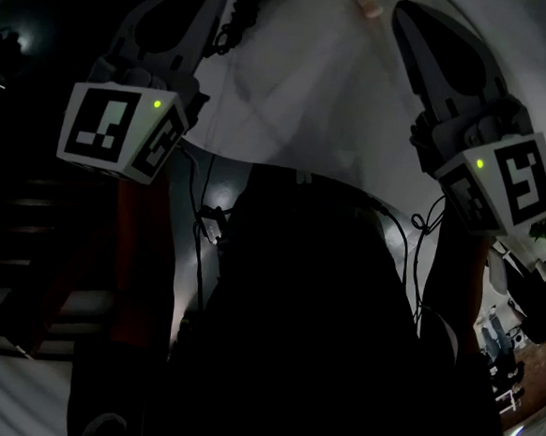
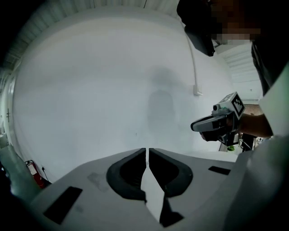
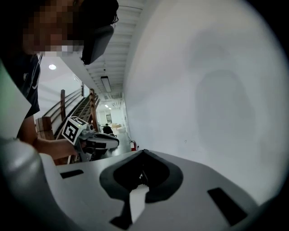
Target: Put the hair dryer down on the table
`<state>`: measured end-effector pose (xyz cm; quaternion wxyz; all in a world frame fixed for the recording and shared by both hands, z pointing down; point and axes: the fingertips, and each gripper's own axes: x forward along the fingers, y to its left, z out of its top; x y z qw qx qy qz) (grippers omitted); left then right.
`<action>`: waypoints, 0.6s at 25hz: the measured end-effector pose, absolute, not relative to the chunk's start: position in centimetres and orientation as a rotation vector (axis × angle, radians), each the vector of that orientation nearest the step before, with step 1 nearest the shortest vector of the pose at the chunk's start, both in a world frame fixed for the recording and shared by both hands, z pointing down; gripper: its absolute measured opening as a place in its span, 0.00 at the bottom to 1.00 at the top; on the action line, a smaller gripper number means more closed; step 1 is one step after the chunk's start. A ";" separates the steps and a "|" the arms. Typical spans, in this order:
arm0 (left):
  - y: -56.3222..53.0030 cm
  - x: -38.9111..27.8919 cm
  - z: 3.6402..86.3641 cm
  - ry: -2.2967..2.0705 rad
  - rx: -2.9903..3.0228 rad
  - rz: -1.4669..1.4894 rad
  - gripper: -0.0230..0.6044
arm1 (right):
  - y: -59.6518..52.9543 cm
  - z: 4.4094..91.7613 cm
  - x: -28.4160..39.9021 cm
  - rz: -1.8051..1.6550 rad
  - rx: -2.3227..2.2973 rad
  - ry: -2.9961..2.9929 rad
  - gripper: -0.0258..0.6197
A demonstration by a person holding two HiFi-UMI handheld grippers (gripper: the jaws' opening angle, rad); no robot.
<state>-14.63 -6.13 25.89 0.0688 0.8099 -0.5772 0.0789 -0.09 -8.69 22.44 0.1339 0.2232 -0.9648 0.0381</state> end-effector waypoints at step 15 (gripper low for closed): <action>-2.9 -16.7 24.9 -1.735 2.403 0.286 0.08 | -8.7 22.7 -0.7 0.177 0.574 -2.838 0.05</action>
